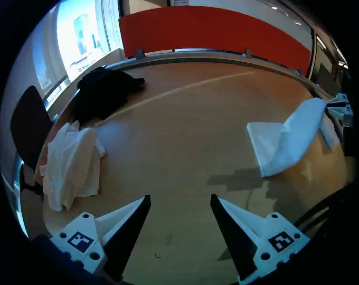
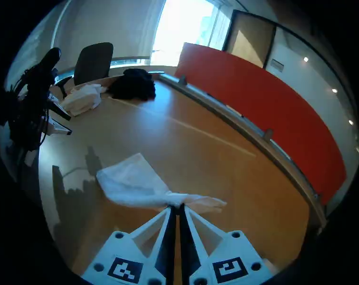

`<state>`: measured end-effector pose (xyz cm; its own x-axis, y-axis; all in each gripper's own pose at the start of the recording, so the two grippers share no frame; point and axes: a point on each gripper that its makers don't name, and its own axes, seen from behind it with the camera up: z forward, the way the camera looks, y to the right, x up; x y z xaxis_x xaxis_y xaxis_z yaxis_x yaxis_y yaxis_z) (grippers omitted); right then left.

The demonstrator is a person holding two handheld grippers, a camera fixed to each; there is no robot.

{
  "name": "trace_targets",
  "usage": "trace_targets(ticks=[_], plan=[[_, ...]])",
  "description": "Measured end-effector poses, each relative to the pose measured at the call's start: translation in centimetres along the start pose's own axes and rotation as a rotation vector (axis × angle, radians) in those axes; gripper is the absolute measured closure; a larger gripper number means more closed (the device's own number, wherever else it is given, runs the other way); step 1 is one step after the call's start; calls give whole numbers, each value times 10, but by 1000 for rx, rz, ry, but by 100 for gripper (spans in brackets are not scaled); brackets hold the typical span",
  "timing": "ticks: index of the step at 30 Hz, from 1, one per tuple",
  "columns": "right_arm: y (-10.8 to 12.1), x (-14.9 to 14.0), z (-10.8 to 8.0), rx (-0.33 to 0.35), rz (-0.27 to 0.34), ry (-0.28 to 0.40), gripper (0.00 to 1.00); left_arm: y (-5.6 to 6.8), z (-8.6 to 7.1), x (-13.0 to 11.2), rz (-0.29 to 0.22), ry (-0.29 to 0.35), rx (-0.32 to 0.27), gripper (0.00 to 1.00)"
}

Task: Fold towel

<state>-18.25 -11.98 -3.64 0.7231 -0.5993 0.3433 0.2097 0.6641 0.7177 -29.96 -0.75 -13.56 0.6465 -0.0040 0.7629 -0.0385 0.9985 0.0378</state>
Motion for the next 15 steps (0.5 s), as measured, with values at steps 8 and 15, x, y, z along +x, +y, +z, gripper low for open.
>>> trace_targets(ticks=[8,15], plan=[[8,5,-9,-17,-6,11,95,3,0,2,3,2,-3,7],[8,7,-11,-16,-14,10,95,5,0,4,5,3,-5,7]])
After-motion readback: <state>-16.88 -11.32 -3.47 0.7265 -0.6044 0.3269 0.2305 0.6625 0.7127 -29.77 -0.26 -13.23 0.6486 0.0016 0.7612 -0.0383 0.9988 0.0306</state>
